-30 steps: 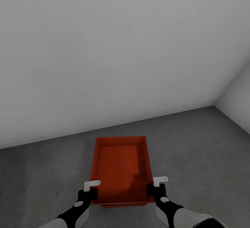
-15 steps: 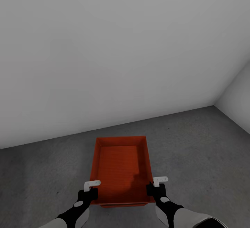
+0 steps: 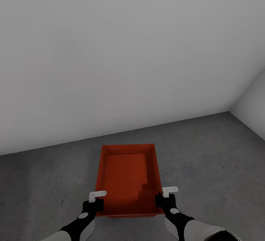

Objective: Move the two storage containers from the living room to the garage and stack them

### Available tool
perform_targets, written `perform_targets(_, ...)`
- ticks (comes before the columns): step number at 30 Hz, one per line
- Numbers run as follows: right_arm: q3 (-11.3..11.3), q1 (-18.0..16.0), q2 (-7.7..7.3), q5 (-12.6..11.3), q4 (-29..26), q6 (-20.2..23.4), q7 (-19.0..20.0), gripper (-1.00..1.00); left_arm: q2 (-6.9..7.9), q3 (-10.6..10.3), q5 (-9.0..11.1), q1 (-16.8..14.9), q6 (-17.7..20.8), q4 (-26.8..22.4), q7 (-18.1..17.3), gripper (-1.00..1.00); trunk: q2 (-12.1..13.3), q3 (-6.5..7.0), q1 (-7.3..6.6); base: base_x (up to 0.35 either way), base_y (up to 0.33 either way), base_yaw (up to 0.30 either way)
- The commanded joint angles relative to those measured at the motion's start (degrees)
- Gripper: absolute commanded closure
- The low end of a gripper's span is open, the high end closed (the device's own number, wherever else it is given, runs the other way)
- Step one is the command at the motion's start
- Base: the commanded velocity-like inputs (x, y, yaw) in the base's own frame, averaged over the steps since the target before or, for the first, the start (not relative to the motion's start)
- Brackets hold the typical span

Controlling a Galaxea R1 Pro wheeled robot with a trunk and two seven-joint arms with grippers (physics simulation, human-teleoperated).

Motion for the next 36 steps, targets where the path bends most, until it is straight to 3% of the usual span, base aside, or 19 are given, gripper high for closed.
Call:
perform_targets(1,-0.5,0.0,0.56,-0.3,0.2,-0.2,0.0,1.0,-0.41,0.4,-0.3,-0.1,-0.1,-0.1,0.7,1.0,0.0,-0.06,0.0,0.0,0.0,0.018)
perform_targets(36,-0.5,0.0,0.56,-0.3,0.2,-0.2,0.0,1.0,-0.41,0.4,-0.3,-0.1,0.0,0.2,0.7,1.0,0.0,-0.09,0.0,0.0,0.0,0.001)
